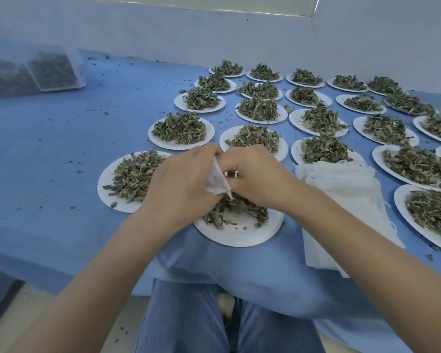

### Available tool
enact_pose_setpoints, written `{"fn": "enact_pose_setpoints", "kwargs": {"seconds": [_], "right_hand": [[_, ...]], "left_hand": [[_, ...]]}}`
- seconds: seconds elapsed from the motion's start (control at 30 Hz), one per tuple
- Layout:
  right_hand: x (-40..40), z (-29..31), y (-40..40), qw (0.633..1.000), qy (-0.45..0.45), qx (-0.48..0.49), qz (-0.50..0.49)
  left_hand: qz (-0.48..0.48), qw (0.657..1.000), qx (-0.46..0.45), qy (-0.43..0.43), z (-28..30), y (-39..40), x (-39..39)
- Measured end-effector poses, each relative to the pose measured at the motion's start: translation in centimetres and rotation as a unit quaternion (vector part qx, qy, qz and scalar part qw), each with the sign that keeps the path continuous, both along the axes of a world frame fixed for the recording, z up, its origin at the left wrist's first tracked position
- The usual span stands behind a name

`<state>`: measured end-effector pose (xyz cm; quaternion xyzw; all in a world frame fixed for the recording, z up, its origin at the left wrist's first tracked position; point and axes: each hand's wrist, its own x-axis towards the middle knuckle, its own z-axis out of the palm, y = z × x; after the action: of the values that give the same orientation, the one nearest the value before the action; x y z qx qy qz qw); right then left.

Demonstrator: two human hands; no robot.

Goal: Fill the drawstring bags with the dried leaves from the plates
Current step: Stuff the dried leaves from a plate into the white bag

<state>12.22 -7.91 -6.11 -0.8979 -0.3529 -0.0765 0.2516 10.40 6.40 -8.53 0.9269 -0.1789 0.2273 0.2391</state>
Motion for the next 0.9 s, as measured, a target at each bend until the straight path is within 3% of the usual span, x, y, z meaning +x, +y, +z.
{"fn": "enact_pose_setpoints", "kwargs": {"seconds": [0.07, 0.17, 0.2, 0.3, 0.37, 0.5, 0.6, 0.73, 0.9], "right_hand": [[-0.1, 0.4, -0.5, 0.999, 0.034, 0.003, 0.033], [0.0, 0.9, -1.8, 0.979, 0.116, 0.168, 0.006], [0.1, 0.8, -2.0, 0.977, 0.110, 0.182, -0.018], [0.7, 0.0, -2.0, 0.998, 0.030, 0.000, -0.056], [0.5, -0.8, -1.5, 0.994, 0.034, -0.098, -0.034], [0.1, -2.1, 0.2, 0.969, 0.037, -0.243, -0.028], [0.4, -2.3, 0.7, 0.958, 0.022, -0.283, -0.022], [0.7, -1.9, 0.0, 0.967, -0.001, -0.254, -0.013], [0.8, -0.3, -2.3, 0.995, -0.020, -0.089, -0.036]], "left_hand": [[-0.002, 1.000, -0.004, -0.007, 0.1, 0.3, 0.0], [0.042, 0.999, 0.020, -0.016, 0.4, 1.4, 0.3], [0.057, 0.998, 0.025, -0.013, 0.5, 1.8, 0.5], [0.080, 0.996, 0.032, -0.003, 0.8, 2.5, 0.8], [0.075, 0.997, 0.027, 0.001, 0.8, 2.7, 0.9], [0.064, 0.997, 0.027, 0.016, 0.6, 2.6, 0.9], [0.058, 0.998, 0.034, 0.003, 0.2, 2.7, 1.0], [0.058, 0.998, 0.039, -0.012, -0.1, 2.9, 1.2], [0.067, 0.997, 0.026, 0.027, -0.3, 2.9, 1.1]]}}
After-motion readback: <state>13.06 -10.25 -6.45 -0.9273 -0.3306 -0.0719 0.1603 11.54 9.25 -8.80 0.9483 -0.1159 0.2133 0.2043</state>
